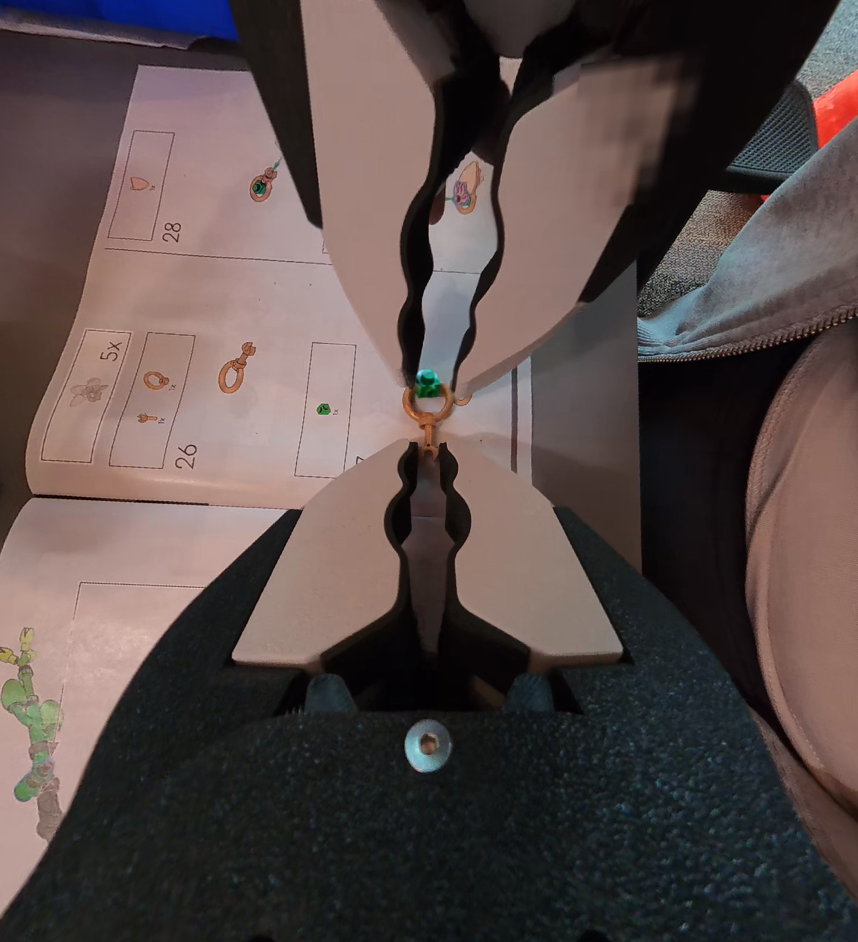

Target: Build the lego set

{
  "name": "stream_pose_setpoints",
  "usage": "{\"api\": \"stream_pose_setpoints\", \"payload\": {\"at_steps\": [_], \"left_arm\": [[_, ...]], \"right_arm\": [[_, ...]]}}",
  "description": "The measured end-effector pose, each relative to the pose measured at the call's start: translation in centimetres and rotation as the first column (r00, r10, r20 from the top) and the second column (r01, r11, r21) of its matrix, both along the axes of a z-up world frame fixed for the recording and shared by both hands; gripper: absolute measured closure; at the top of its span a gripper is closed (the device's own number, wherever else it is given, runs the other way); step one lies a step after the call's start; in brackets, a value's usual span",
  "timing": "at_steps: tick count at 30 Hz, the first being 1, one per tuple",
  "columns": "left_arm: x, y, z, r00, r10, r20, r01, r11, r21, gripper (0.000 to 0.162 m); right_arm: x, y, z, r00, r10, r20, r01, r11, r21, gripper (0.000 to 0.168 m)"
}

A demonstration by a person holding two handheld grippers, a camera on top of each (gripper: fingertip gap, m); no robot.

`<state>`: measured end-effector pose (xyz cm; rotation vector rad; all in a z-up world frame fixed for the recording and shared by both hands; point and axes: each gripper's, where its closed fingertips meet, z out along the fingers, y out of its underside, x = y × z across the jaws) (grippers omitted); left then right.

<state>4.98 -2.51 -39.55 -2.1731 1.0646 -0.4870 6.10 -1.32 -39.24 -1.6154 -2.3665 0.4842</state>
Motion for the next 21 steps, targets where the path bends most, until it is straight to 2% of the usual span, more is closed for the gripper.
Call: {"api": "stream_pose_setpoints", "payload": {"at_steps": [6, 8, 11, 16, 21], "left_arm": [[0.0, 0.0, 0.0, 1.000, 0.007, 0.001, -0.007, 1.000, 0.003, 0.154], [0.0, 0.0, 0.0, 1.000, 0.011, 0.006, -0.011, 1.000, 0.001, 0.154], [0.0, 0.0, 0.0, 1.000, 0.015, 0.008, -0.015, 1.000, 0.006, 0.154], [0.0, 0.0, 0.0, 1.000, 0.021, 0.014, -0.021, 1.000, 0.002, 0.154], [0.0, 0.0, 0.0, 1.000, 0.024, 0.015, -0.024, 1.000, 0.001, 0.154]], "right_arm": [[0.1, 0.2, 0.1, 1.000, -0.007, -0.014, 0.007, 1.000, 0.001, 0.153], [0.2, 0.4, 0.2, 0.999, 0.001, -0.037, 0.000, 1.000, 0.013, 0.160], [0.2, 1.2, 0.5, 0.993, 0.036, -0.111, -0.029, 0.997, 0.066, 0.162], [-1.0, 0.1, 1.6, 0.951, 0.093, -0.294, -0.101, 0.995, -0.012, 0.163], [-0.7, 0.2, 0.3, 0.964, 0.116, -0.239, -0.112, 0.993, 0.029, 0.163]]}}
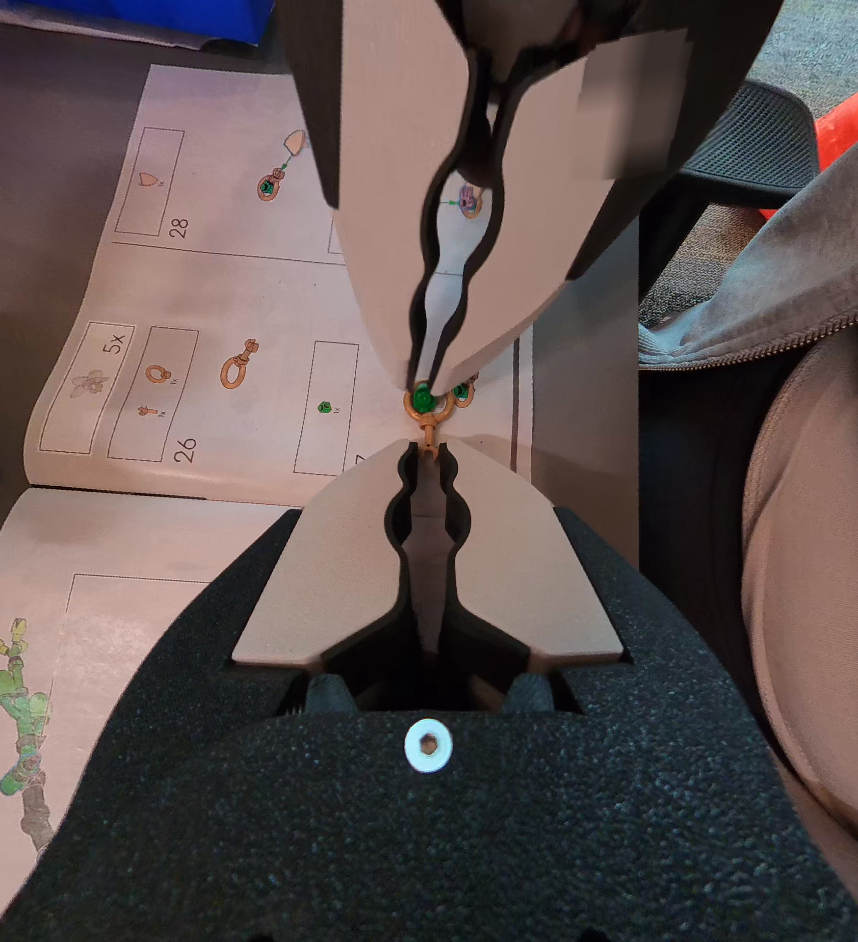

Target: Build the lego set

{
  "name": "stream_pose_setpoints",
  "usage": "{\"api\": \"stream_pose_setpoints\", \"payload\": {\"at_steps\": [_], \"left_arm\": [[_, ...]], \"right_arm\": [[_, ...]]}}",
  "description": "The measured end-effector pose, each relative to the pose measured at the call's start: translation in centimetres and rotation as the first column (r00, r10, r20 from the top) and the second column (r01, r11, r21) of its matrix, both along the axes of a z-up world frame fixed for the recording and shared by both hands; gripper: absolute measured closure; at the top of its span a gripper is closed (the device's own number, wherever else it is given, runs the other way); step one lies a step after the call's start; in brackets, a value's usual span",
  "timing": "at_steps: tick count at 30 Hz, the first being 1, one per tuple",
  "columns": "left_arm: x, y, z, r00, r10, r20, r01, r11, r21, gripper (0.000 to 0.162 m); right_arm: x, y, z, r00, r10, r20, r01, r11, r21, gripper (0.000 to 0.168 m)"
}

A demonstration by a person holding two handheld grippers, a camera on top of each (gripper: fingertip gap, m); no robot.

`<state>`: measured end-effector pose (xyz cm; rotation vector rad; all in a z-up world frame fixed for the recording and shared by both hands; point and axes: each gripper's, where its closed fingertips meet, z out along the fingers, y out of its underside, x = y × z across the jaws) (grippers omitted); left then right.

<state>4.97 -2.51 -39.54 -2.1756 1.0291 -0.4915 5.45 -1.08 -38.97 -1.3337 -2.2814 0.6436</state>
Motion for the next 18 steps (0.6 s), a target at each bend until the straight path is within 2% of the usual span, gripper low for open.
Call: {"api": "stream_pose_setpoints", "payload": {"at_steps": [18], "left_arm": [[-0.02, 0.02, 0.01, 1.000, 0.014, 0.013, -0.014, 1.000, -0.009, 0.155]], "right_arm": [[0.25, -0.12, -0.39, 0.999, 0.039, 0.021, -0.039, 0.999, -0.012, 0.164]]}}
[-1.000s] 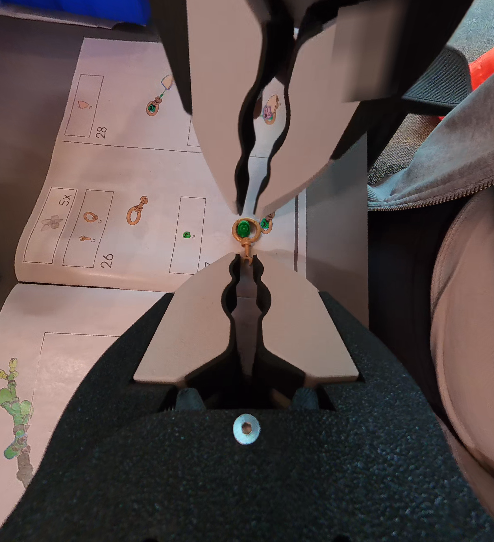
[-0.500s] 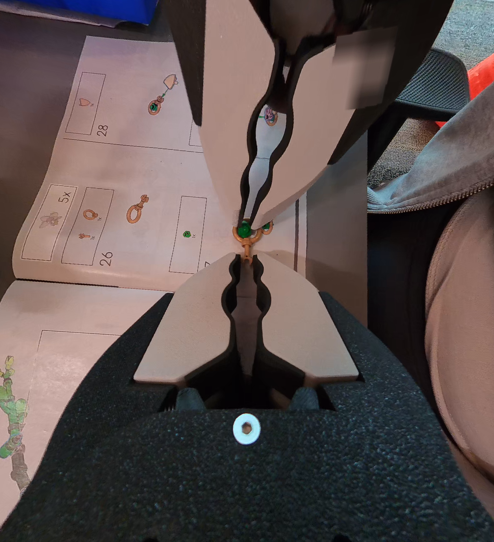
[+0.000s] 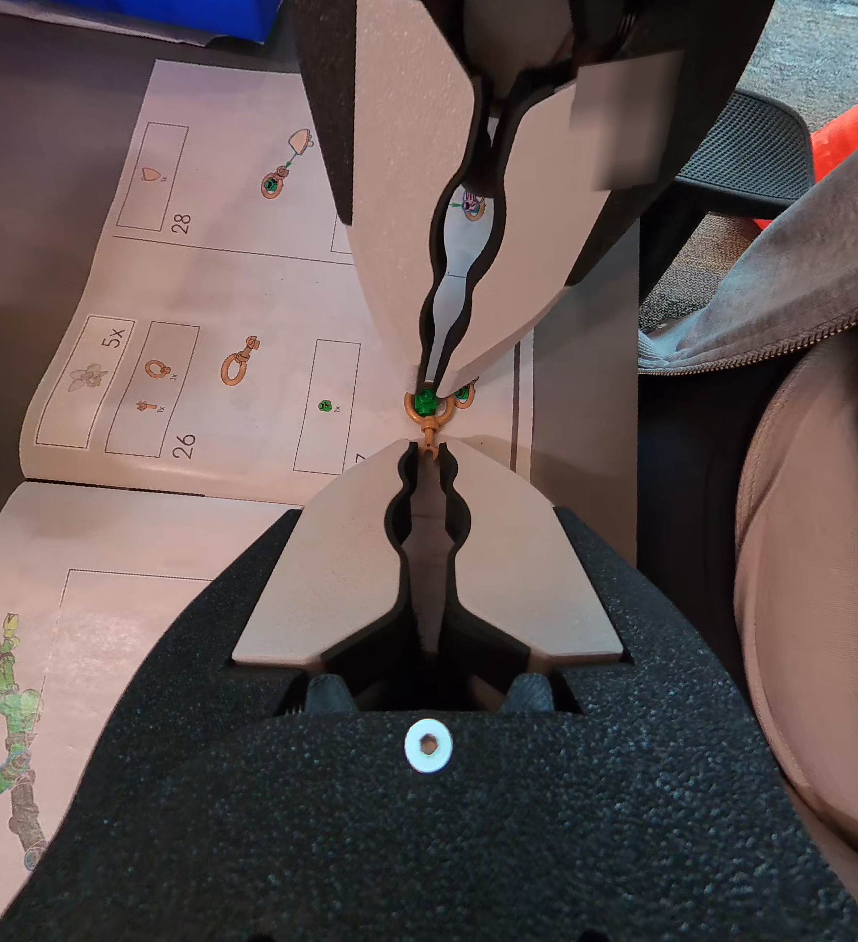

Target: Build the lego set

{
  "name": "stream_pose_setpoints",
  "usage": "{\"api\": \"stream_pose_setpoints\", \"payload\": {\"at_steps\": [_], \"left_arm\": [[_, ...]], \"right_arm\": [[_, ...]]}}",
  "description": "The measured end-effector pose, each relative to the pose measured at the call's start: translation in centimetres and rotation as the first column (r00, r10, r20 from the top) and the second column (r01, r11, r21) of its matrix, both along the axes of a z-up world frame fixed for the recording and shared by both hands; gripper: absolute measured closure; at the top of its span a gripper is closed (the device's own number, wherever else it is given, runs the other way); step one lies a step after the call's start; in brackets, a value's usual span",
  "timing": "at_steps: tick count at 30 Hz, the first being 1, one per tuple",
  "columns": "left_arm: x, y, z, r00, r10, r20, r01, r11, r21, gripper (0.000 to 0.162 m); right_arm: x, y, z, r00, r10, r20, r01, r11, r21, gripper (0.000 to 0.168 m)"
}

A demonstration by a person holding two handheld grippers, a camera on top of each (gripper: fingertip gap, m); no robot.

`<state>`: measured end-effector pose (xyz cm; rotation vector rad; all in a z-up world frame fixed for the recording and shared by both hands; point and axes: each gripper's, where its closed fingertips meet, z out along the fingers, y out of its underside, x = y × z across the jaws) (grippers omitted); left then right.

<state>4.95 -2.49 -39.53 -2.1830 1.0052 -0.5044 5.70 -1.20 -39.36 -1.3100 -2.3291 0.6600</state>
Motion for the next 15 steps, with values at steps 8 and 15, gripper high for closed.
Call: {"api": "stream_pose_setpoints", "payload": {"at_steps": [8, 15], "left_arm": [[0.00, 0.04, 0.00, 1.000, 0.020, 0.011, -0.020, 1.000, 0.004, 0.155], [0.01, 0.04, -0.01, 1.000, 0.021, 0.008, -0.021, 1.000, 0.009, 0.155]], "right_arm": [[-0.04, -0.14, -0.02, 0.998, 0.052, 0.026, -0.052, 0.999, -0.002, 0.164], [0.05, -0.16, -0.04, 0.986, 0.156, 0.066, -0.157, 0.987, 0.021, 0.165]]}}
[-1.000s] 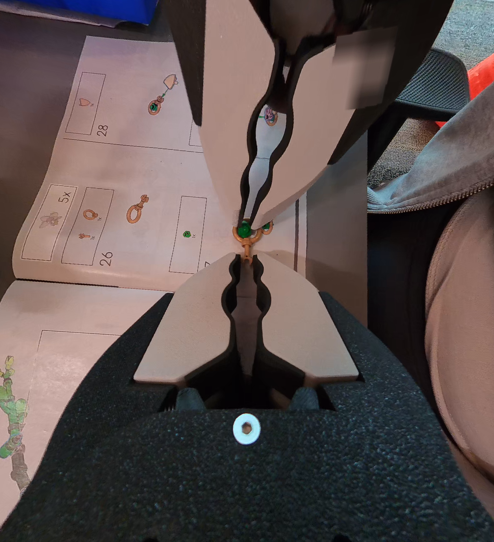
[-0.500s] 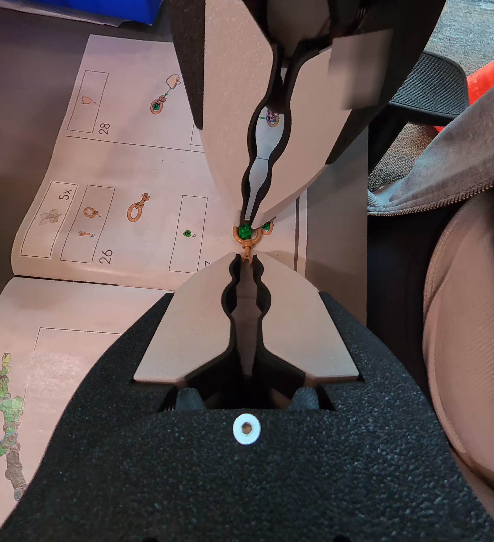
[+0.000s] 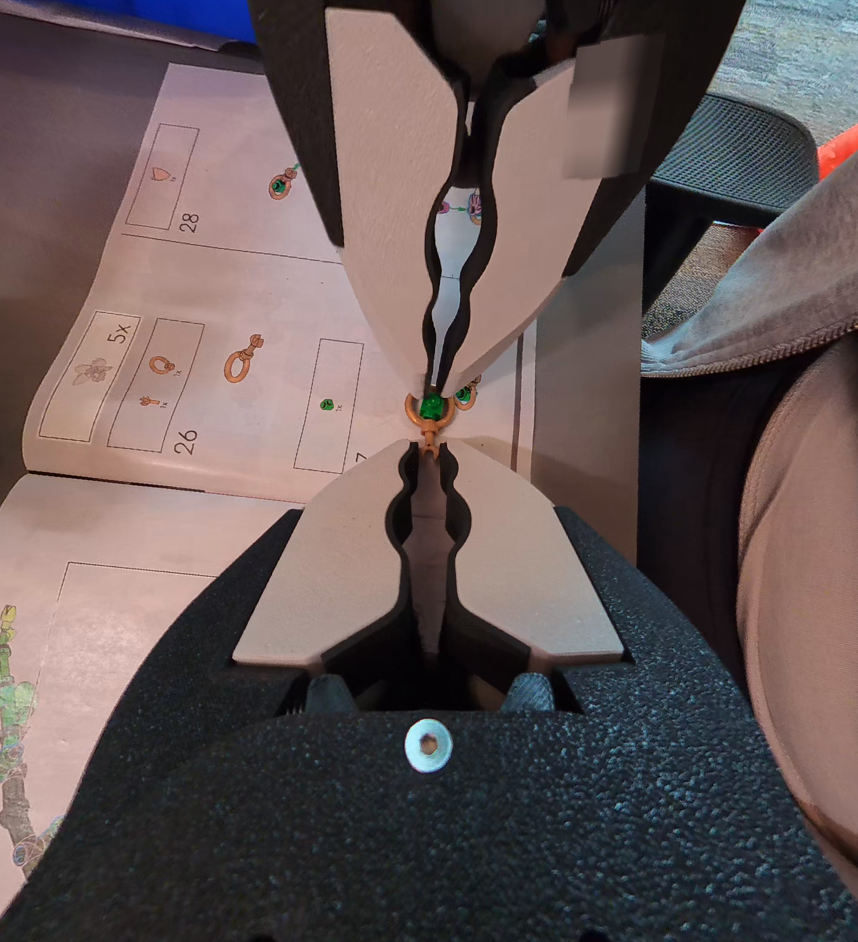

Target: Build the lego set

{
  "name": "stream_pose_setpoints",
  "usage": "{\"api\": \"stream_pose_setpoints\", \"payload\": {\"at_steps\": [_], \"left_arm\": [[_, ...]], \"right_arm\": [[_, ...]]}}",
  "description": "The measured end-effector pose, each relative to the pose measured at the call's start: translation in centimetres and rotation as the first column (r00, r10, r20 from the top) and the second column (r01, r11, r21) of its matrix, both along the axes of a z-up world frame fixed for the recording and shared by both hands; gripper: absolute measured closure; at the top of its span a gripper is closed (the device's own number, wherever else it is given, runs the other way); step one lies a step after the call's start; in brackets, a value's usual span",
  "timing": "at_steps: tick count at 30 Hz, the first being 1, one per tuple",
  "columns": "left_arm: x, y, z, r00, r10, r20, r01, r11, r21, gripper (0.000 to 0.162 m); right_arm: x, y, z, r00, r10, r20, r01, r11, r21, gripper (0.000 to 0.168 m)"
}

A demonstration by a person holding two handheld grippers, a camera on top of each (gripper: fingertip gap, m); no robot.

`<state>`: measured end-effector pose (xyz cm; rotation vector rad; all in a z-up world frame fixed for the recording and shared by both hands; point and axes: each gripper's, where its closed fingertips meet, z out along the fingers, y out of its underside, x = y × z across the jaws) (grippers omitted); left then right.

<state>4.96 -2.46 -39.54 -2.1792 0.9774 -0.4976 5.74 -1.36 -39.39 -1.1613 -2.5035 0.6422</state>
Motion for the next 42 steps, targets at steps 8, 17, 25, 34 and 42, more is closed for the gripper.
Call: {"api": "stream_pose_setpoints", "payload": {"at_steps": [8, 17, 25, 34, 42], "left_arm": [[0.0, 0.0, 0.0, 1.000, -0.004, 0.011, 0.004, 1.000, -0.001, 0.155], [0.0, 0.0, 0.0, 1.000, -0.003, 0.009, 0.003, 1.000, 0.007, 0.155], [0.0, 0.1, 0.0, 1.000, 0.006, 0.020, -0.006, 1.000, 0.004, 0.155], [0.0, 0.0, 0.1, 0.999, 0.012, 0.045, -0.011, 1.000, -0.019, 0.155], [-0.2, -0.2, 0.3, 0.998, 0.036, 0.049, -0.033, 0.997, -0.067, 0.145]], "right_arm": [[-0.2, 0.0, 0.0, 0.998, 0.063, -0.004, -0.063, 0.998, 0.026, 0.164], [-0.3, -0.2, 0.0, 1.000, 0.026, -0.012, -0.026, 0.999, 0.032, 0.164], [-0.5, -0.3, 0.0, 0.998, -0.035, -0.045, 0.035, 0.999, 0.009, 0.163], [-0.2, -0.2, 0.1, 0.983, -0.126, -0.132, 0.114, 0.989, -0.094, 0.164], [0.7, 1.1, 1.9, 0.942, -0.240, -0.234, 0.196, 0.961, -0.195, 0.161]]}}
